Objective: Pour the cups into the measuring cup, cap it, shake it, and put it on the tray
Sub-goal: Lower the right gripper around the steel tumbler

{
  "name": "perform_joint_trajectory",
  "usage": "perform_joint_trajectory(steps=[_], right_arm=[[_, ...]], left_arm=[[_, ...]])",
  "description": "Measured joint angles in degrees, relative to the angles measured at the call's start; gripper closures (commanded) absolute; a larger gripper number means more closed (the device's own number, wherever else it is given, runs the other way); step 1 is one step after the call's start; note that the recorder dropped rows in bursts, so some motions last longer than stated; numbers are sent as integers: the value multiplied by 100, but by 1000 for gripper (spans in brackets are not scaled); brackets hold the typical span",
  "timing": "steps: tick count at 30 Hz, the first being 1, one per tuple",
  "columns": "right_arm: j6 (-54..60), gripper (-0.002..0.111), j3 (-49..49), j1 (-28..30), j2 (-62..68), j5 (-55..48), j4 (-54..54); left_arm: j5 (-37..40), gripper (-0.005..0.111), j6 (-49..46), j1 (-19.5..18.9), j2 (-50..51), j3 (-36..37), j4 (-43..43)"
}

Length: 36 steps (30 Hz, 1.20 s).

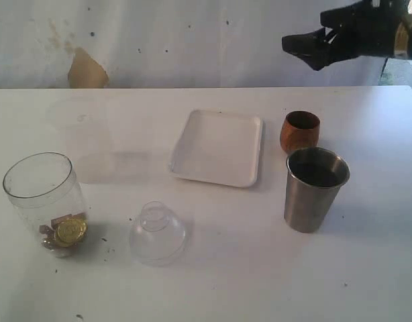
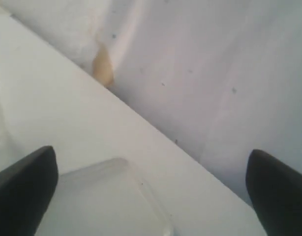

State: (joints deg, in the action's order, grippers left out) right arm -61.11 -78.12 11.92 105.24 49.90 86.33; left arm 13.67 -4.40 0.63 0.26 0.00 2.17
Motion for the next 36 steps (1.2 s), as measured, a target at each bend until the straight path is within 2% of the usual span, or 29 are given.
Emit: perform_joint_trajectory(steps=[5, 11, 16, 21, 36], right_arm=[[-933, 12, 72, 29, -668, 937, 1021], [-1262, 12, 845, 495, -1055, 1905, 1280], [-843, 12, 1824, 900, -1210, 1821, 1343], [-120, 12, 2604, 1002, -1221, 1273, 1404], [74, 12, 3050, 1145, -1248, 1690, 1402]], left_arm=[[0, 107, 0, 0, 0, 0, 0], [0, 107, 0, 0, 0, 0, 0], [0, 107, 0, 0, 0, 0, 0], [0, 107, 0, 0, 0, 0, 0], [0, 107, 0, 0, 0, 0, 0]])
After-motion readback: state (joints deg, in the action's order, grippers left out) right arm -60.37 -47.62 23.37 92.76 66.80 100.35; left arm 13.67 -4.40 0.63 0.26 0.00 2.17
